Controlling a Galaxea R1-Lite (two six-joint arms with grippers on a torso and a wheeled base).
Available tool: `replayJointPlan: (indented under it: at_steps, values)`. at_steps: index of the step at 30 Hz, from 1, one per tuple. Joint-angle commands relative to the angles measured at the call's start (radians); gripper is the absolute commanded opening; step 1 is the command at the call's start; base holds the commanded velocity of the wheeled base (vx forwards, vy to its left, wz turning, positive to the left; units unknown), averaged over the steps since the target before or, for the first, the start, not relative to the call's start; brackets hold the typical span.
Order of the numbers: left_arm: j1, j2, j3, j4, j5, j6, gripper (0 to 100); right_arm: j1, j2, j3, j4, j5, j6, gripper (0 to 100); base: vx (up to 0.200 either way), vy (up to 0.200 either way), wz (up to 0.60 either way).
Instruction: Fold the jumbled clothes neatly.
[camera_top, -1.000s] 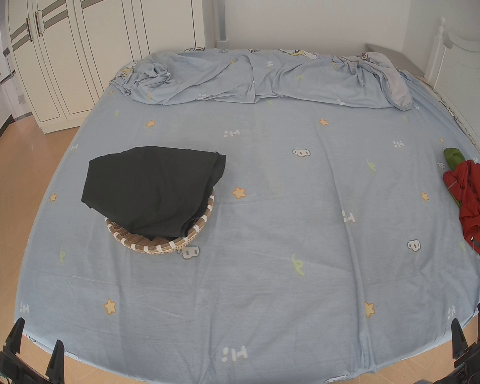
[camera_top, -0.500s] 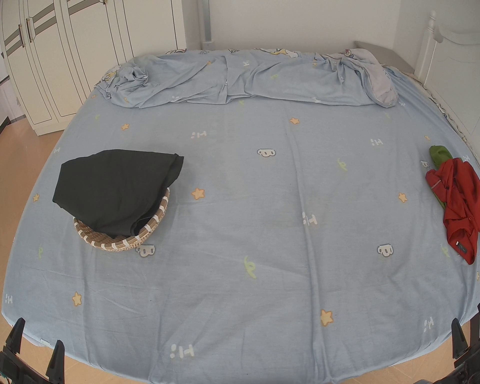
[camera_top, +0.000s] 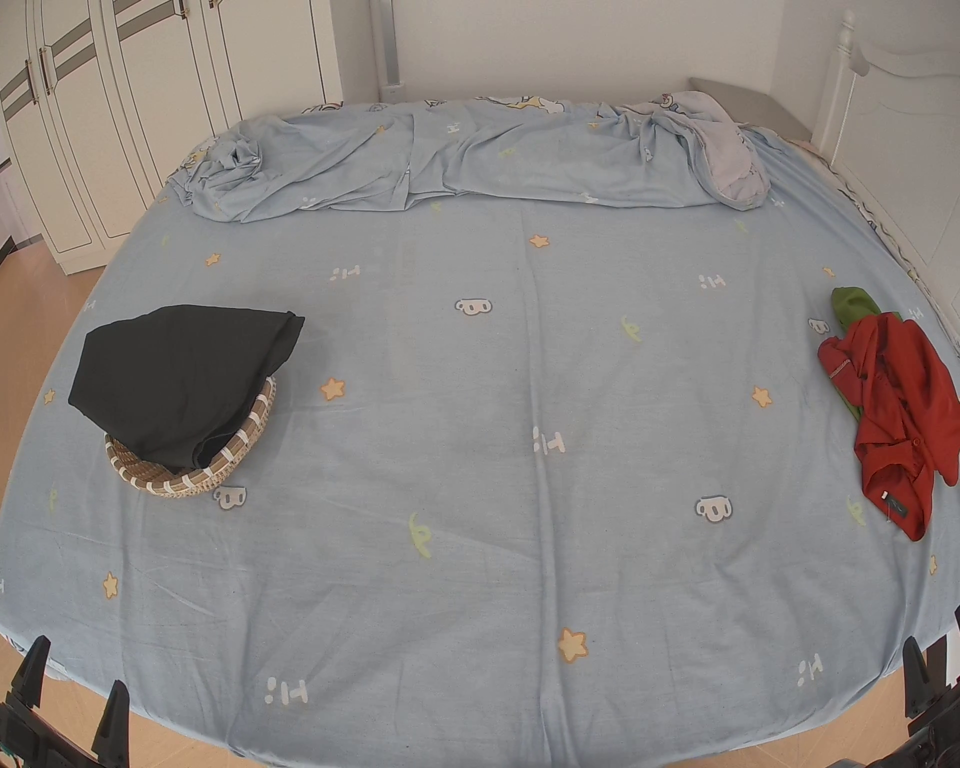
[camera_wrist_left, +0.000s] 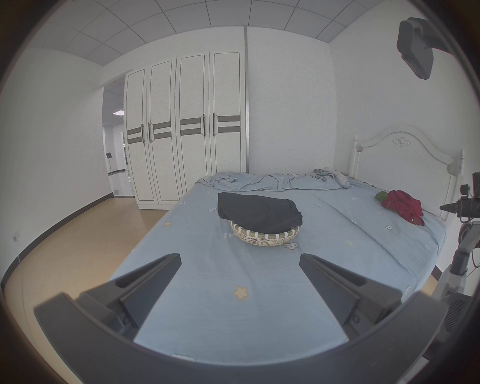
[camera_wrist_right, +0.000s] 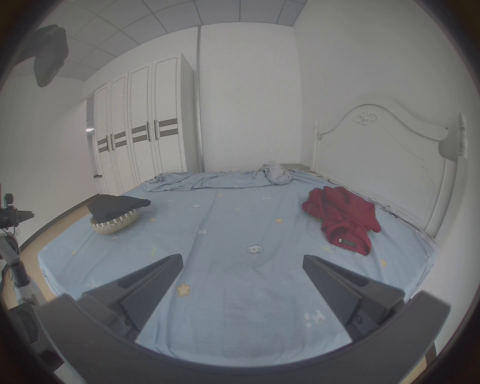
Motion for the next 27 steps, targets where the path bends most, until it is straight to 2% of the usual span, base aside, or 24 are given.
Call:
replayJointPlan:
  at_steps: [1,5,23,27]
  values:
    - [0.001,-0.016,0.018,0.0,0.0,0.0,100,0.0,-0.016,0.018,-0.001,0.0,-0.001,100,0.0,-0.2,0.0]
    - [0.001,-0.016,0.018,0.0,0.0,0.0,100,0.0,-0.016,0.018,-0.001,0.0,-0.001,100,0.0,-0.2,0.0]
    - [0.0,-0.016,0.018,0.0,0.0,0.0,100,0.0,-0.015,0.018,-0.001,0.002,-0.004,100,0.0,0.0,0.0]
    - [0.0,-0.016,0.018,0.0,0.0,0.0,100,0.0,-0.016,0.018,-0.001,0.002,-0.004,100,-0.2,0.0,0.0]
